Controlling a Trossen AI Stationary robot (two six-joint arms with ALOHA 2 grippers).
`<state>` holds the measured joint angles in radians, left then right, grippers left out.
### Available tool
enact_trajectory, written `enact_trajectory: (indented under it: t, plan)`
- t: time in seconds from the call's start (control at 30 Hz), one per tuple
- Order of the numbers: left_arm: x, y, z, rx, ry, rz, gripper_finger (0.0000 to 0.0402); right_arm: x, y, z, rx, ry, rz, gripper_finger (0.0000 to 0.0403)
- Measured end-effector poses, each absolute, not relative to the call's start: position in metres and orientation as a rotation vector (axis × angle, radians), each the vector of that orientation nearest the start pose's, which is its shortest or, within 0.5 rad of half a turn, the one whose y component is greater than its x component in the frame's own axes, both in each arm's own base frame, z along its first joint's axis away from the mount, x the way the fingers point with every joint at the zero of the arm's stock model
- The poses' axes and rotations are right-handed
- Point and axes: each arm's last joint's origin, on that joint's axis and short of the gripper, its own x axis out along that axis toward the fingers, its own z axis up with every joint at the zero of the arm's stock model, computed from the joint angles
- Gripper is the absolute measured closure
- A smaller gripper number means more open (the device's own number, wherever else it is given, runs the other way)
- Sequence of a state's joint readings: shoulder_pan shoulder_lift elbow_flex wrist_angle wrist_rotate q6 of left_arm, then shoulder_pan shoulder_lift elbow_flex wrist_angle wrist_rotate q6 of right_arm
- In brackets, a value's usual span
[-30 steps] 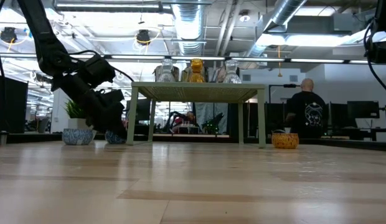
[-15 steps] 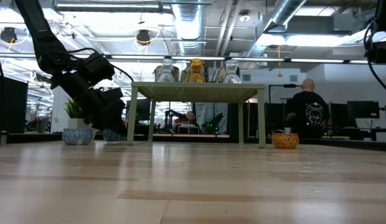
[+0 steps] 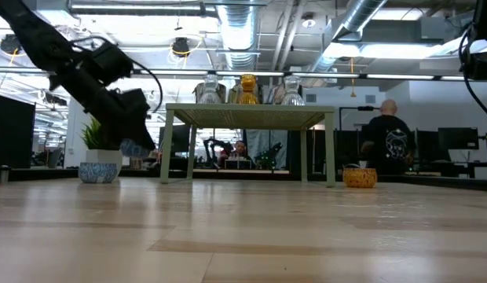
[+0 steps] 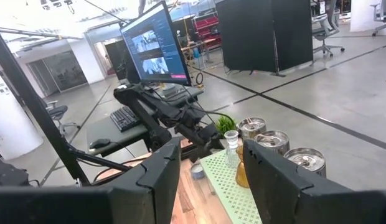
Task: Pick & Place candle stick holders
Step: Put the blue scented candle on the shelf
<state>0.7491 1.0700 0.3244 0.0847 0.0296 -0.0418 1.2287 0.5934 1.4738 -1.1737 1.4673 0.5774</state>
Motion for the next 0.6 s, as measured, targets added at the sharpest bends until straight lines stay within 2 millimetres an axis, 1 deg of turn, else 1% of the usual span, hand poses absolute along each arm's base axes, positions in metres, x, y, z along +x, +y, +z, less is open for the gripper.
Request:
enact_trajectory:
  t: [0.17, 0.33, 0.6]
  plan:
    - [0.133, 0.116, 0.17, -0.314, 0.549, 0.701, 0.0109, 0.02, -0.03, 0.458, 0.287, -0.005, -0.246, 0.0237]
    - [0.126, 0.102, 0.186, -0.397, 0.442, 0.693, 0.0109, 0.02, -0.03, 0.458, 0.288, -0.005, -0.245, 0.0237]
    - [0.123, 0.083, 0.206, -0.479, 0.284, 0.632, 0.012, 0.02, -0.03, 0.458, 0.287, -0.005, -0.245, 0.0237]
